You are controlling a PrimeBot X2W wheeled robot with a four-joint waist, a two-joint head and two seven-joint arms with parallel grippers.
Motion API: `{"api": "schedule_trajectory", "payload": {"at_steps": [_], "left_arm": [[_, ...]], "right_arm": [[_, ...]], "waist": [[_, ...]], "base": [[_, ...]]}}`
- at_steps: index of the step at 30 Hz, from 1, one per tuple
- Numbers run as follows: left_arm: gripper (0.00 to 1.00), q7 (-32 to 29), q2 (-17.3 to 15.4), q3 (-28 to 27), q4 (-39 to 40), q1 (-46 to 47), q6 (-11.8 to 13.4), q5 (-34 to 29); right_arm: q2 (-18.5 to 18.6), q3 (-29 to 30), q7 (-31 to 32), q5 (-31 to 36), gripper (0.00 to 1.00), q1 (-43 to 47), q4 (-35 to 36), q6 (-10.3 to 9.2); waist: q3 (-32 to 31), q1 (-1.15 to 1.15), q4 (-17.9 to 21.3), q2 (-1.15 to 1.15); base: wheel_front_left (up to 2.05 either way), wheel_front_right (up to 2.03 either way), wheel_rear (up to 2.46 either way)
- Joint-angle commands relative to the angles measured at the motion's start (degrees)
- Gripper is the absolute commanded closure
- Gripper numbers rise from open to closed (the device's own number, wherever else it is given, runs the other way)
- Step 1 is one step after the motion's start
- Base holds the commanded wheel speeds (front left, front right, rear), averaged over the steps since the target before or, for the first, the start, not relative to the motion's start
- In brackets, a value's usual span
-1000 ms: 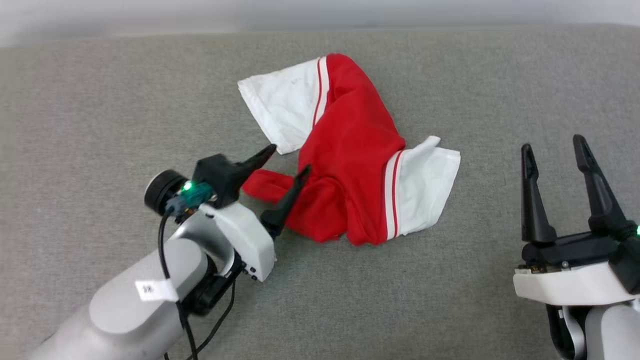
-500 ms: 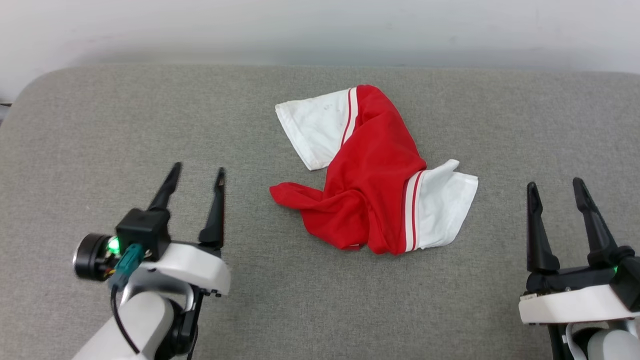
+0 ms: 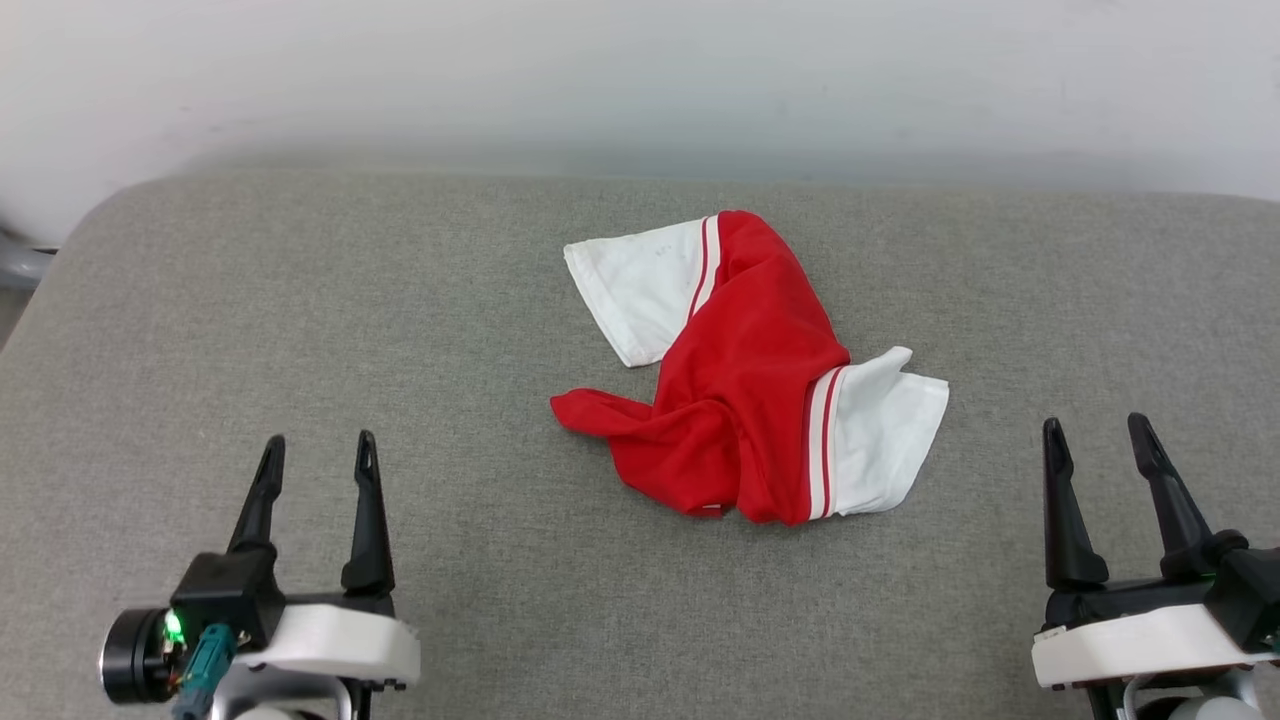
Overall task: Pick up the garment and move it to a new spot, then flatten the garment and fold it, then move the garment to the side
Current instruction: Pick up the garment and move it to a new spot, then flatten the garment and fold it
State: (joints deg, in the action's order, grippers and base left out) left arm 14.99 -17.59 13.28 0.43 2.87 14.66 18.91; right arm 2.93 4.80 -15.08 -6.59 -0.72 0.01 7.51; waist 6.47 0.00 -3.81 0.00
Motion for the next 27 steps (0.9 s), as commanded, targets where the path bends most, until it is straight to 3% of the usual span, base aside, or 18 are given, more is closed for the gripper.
{"api": "schedule_trajectory", "payload": {"at_steps": [1,13,27], "left_arm": [[0.00,0.3,1.7,-2.0,-0.1,-2.0,-1.3,-1.3],[0.00,0.3,9.3,-11.1,-0.6,-6.6,-9.0,-11.1],[0.00,0.3,12.3,-14.9,-1.5,-7.0,-13.1,-15.5]], "right_arm": [[-0.1,-0.1,-0.1,-0.2,0.00,0.9,-0.4,-0.04],[-0.1,-0.9,-0.1,-0.7,0.00,2.9,-1.9,-0.04],[-0.1,-1.0,-0.1,-1.1,0.00,3.1,-2.9,-0.04]], "waist": [[-0.4,0.00,0.1,0.00],[-1.6,0.00,0.3,0.00],[-1.6,0.00,0.3,0.00]], "base": [[0.00,0.00,0.00],[0.00,0.00,0.00],[0.00,0.00,0.00]]}}
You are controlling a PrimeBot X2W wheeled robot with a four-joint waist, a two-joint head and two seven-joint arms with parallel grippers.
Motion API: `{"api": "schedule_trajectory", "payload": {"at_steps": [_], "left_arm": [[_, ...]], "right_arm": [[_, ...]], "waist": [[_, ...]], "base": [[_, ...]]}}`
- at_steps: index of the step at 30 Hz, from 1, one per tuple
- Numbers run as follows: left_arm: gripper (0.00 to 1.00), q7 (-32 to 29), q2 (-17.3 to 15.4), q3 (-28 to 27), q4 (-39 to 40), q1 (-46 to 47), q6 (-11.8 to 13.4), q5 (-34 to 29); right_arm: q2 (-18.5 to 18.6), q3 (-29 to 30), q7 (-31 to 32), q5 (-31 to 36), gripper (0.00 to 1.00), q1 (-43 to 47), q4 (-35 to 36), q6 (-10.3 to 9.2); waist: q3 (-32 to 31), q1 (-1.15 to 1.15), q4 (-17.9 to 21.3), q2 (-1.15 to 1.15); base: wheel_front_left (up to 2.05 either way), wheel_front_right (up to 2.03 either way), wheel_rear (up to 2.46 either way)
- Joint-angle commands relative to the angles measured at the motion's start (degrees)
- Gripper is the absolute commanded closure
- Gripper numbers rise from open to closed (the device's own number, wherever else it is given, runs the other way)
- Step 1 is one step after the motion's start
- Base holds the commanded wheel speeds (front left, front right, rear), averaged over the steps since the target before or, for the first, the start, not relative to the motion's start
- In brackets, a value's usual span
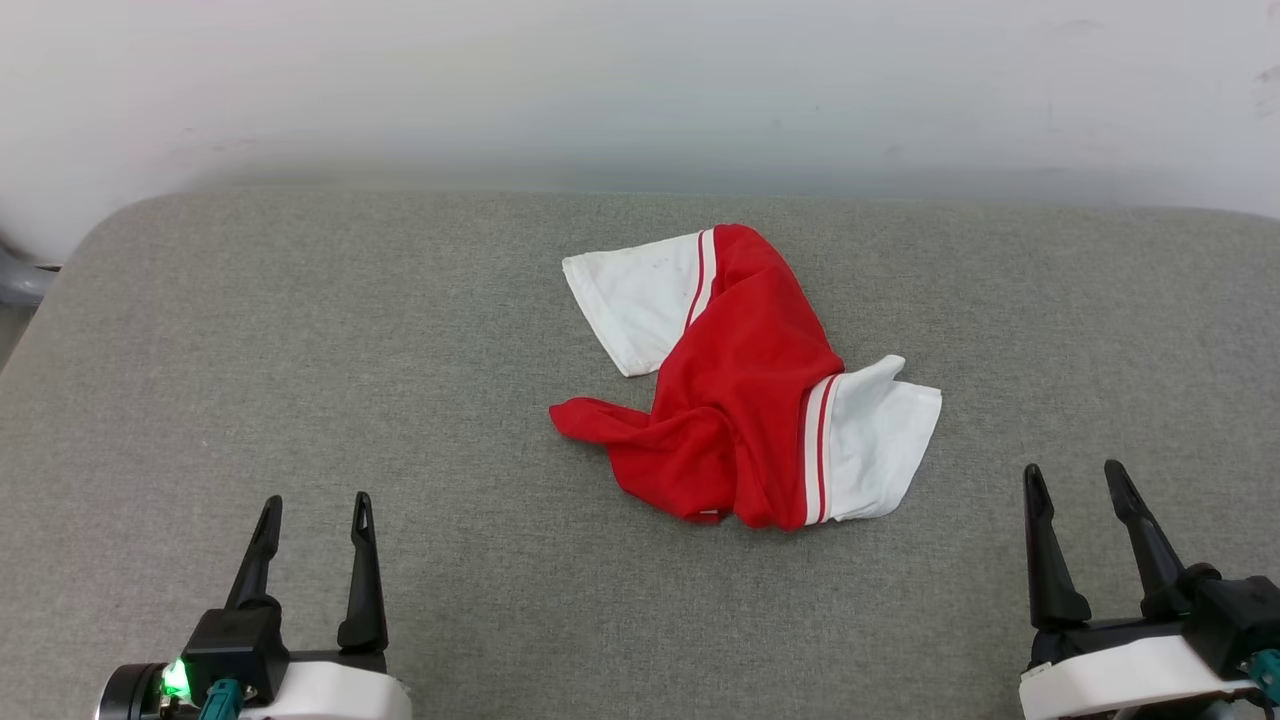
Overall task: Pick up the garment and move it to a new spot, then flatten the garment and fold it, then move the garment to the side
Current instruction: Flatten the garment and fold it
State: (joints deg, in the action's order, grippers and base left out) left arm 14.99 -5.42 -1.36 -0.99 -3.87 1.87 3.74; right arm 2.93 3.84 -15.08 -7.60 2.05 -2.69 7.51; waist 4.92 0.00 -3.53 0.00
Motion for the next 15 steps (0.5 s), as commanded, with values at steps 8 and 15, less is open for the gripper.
{"api": "schedule_trajectory", "payload": {"at_steps": [8,15], "left_arm": [[0.00,0.3,0.7,-1.2,-0.7,-0.5,-1.2,-1.3],[0.00,0.3,1.1,-1.8,-0.9,-0.7,-1.8,-2.0]], "right_arm": [[-0.1,-0.1,-0.1,-0.1,0.00,0.4,-0.4,-0.04],[-0.1,0.2,-0.1,0.5,0.00,-0.3,0.0,-0.04]], "waist": [[-0.4,0.00,0.0,0.00],[-0.9,0.00,-0.1,0.00]], "base": [[0.00,0.00,0.00],[0.00,0.00,0.00]]}}
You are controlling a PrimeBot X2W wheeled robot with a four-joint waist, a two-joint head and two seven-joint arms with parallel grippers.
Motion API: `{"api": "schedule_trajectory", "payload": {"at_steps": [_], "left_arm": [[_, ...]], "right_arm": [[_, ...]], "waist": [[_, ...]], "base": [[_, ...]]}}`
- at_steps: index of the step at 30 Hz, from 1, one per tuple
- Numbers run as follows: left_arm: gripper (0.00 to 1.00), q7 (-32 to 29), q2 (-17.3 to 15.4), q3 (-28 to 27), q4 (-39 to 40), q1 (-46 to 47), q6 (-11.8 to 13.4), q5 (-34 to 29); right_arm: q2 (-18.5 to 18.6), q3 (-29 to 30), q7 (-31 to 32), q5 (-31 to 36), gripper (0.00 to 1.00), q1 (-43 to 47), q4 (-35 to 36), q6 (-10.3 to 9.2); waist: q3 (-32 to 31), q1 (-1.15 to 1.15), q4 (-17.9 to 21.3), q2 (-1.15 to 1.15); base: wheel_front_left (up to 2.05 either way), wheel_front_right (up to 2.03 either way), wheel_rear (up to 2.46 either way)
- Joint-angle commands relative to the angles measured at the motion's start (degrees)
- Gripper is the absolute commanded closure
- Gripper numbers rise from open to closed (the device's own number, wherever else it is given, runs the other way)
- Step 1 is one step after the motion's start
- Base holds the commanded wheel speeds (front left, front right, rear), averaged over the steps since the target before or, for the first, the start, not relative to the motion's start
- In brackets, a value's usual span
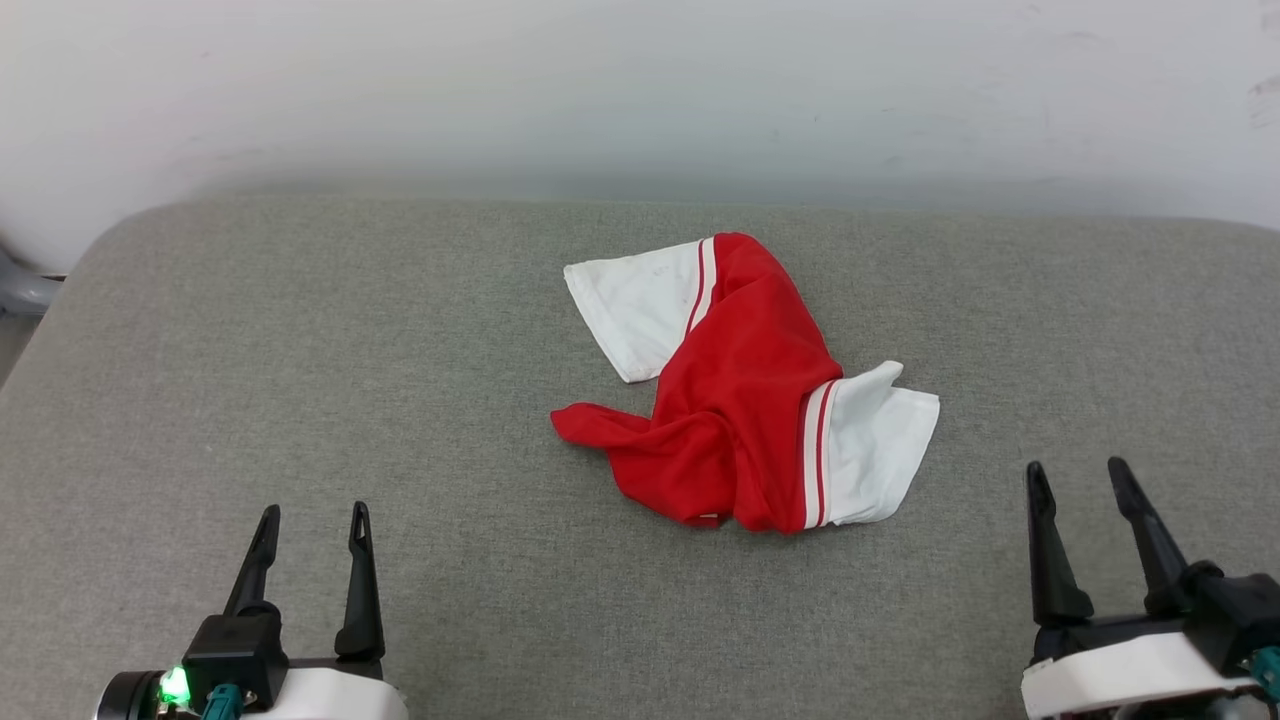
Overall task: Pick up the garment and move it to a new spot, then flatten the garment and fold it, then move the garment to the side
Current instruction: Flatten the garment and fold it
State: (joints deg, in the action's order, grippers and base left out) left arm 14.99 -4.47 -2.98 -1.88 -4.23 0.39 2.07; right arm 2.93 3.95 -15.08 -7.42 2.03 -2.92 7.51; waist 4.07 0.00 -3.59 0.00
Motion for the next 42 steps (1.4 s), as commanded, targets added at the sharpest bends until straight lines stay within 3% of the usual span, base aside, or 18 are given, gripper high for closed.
{"api": "schedule_trajectory", "payload": {"at_steps": [1,8,13,17,19,23,30,35,42], "left_arm": [[0.00,0.3,0.3,-0.3,0.0,-0.3,-0.2,-0.4],[0.00,0.3,0.6,-0.1,0.3,0.9,-0.5,-0.1],[0.00,0.3,0.9,0.1,0.3,1.6,-0.8,-0.2],[0.00,0.3,1.1,0.2,0.4,2.5,-0.8,0.0],[0.00,0.3,1.2,0.2,0.5,2.8,-0.7,0.2],[0.00,0.3,1.4,0.5,0.7,3.5,-0.5,0.4],[0.00,0.2,1.5,1.6,1.4,5.2,-0.3,0.7],[0.00,0.2,1.6,2.7,1.7,7.1,0.0,1.0],[0.00,0.2,1.6,5.2,2.0,9.5,0.9,2.7]], "right_arm": [[-0.1,0.1,-0.1,0.9,0.00,-0.8,0.7,-0.04],[0.8,0.9,-0.1,6.7,0.00,-8.4,3.6,-0.04],[8.1,-3.4,-0.1,7.6,0.00,-16.5,0.6,-0.05],[15.4,-8.2,1.4,4.6,0.00,-23.8,-4.8,-0.04],[20.7,-13.2,8.6,-0.5,0.00,-28.8,-8.5,-0.05],[27.8,-22.0,21.0,-8.6,0.00,-34.4,-10.3,-0.05],[38.3,-37.9,44.1,-22.9,0.00,-40.5,-7.9,-0.06],[42.0,-44.5,55.5,-28.6,0.00,-44.7,-7.1,-0.06],[42.8,-49.6,61.4,-30.9,0.00,-50.3,-11.1,-0.06]], "waist": [[0.0,0.00,0.0,0.00],[1.1,0.00,-0.5,0.00],[2.3,0.00,-1.6,0.00],[3.5,0.00,-2.5,0.00],[4.6,0.00,-3.2,0.00],[6.0,0.00,-3.8,0.00],[9.1,0.00,-5.2,0.00],[11.8,0.00,-6.7,0.00],[16.1,0.00,-9.3,0.00]], "base": [[0.00,0.00,0.00],[0.00,0.00,0.00],[0.00,0.00,0.00],[0.00,0.00,0.00],[0.00,0.00,0.00],[0.00,0.00,0.00],[0.00,0.00,0.00],[0.00,0.00,0.00],[0.00,0.00,0.00]]}}
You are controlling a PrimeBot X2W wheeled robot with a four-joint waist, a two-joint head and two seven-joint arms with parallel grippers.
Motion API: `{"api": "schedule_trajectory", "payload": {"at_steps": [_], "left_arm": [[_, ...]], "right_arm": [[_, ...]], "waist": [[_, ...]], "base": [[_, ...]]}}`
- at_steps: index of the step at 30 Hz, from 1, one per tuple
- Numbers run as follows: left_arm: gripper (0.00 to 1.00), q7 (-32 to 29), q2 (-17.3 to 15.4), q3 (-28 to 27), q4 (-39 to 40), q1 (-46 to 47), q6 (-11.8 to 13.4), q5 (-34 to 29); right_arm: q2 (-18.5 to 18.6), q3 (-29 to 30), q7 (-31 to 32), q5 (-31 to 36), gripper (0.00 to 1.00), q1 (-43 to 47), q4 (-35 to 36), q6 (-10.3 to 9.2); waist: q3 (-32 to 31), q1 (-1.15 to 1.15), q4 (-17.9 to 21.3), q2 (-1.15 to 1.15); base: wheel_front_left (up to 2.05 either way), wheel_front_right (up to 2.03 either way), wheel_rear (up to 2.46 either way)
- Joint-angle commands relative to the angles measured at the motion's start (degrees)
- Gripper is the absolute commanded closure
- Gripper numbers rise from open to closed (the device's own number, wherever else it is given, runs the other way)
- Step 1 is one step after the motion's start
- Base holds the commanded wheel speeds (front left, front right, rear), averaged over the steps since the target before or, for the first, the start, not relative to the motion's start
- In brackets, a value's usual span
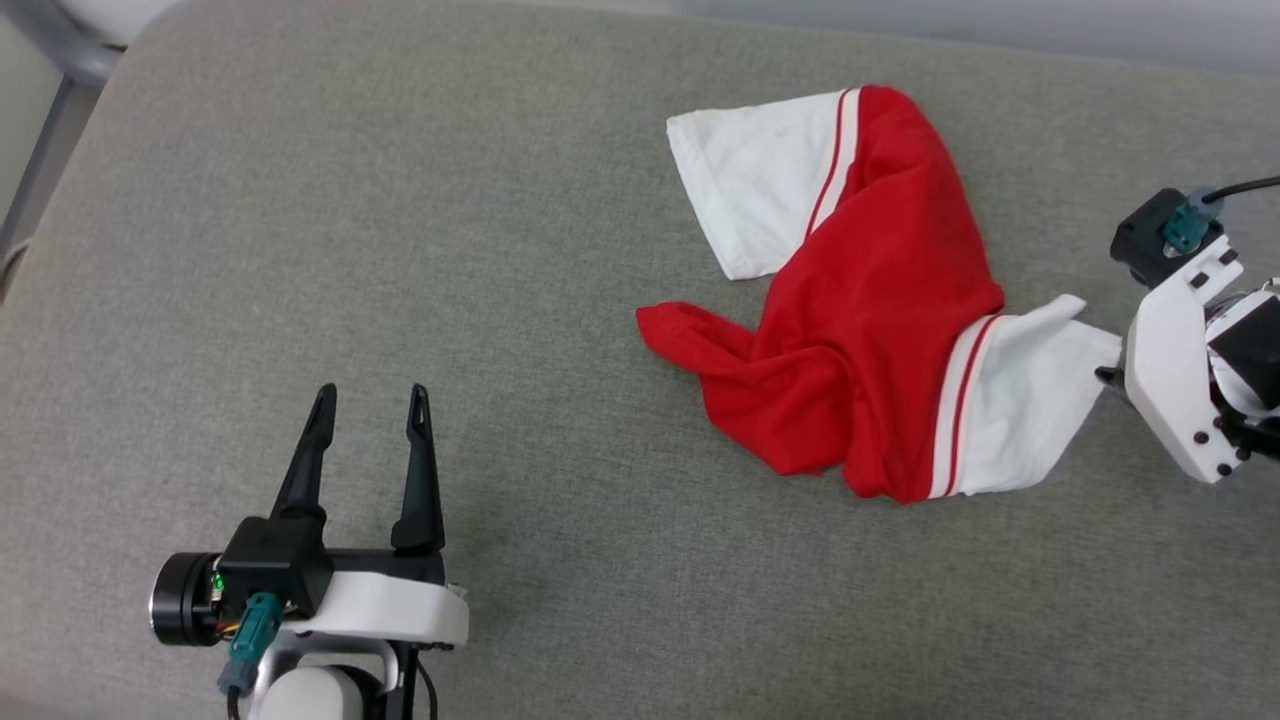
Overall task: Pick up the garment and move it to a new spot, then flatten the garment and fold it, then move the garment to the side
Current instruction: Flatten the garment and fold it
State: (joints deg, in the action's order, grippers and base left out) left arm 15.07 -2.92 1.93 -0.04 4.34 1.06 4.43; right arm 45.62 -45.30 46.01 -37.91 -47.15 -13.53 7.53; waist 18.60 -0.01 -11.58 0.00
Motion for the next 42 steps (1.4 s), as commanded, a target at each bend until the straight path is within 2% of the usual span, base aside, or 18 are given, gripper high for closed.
{"api": "schedule_trajectory", "payload": {"at_steps": [1,7,13,15,23,27,35,39,42], "left_arm": [[0.00,0.2,0.0,0.6,0.2,1.3,0.4,0.4],[0.00,0.2,0.0,1.9,0.0,2.5,1.1,1.3],[0.00,0.2,0.1,1.8,-0.1,2.6,1.5,1.4],[0.00,0.2,0.0,1.5,-0.3,2.5,1.4,1.1],[0.00,0.2,0.0,0.4,-0.5,1.3,1.0,0.1],[0.00,0.2,0.0,-0.7,-0.5,-0.1,0.8,-0.6],[0.00,0.2,0.0,-3.0,0.0,-3.3,0.3,-1.6],[0.00,0.2,0.0,-3.6,0.2,-4.2,0.1,-1.9],[0.00,0.2,0.0,-3.8,0.2,-4.5,-0.1,-2.1]], "right_arm": [[0.0,-1.2,0.5,-0.3,0.00,-1.7,-1.4,-0.08],[-0.7,-6.9,1.8,-0.9,0.00,-2.1,-5.9,-0.04],[-1.1,-12.8,1.7,-3.6,0.00,-0.3,-8.1,0.10],[-1.2,-14.0,0.4,-4.3,1.00,-0.6,-7.9,0.29],[-0.8,-12.0,-9.5,-6.1,1.00,-2.4,-7.3,0.01],[1.3,-8.8,-16.3,-7.1,1.00,-0.5,-5.3,-0.07],[5.0,2.6,-23.7,-9.6,1.00,14.1,-3.5,-0.07],[5.1,9.6,-25.0,-10.3,1.00,23.6,-4.9,-0.07],[3.6,14.8,-25.4,-10.7,1.00,30.5,-6.6,-0.07]], "waist": [[2.1,0.01,-1.7,0.00],[4.4,0.01,-3.4,0.00],[4.6,0.01,-3.1,0.00],[4.0,0.01,-2.6,0.00],[0.4,0.01,0.1,0.00],[-2.3,0.01,1.9,0.00],[-6.0,0.01,5.0,0.00],[-6.8,0.01,6.1,0.00],[-7.1,0.01,6.5,0.00]], "base": [[0.00,0.00,0.00],[0.00,0.00,0.00],[0.00,0.00,0.00],[0.00,0.00,0.00],[0.00,0.00,0.00],[0.00,0.00,0.00],[0.00,0.00,0.00],[0.00,0.00,0.00],[0.00,0.00,0.00]]}}
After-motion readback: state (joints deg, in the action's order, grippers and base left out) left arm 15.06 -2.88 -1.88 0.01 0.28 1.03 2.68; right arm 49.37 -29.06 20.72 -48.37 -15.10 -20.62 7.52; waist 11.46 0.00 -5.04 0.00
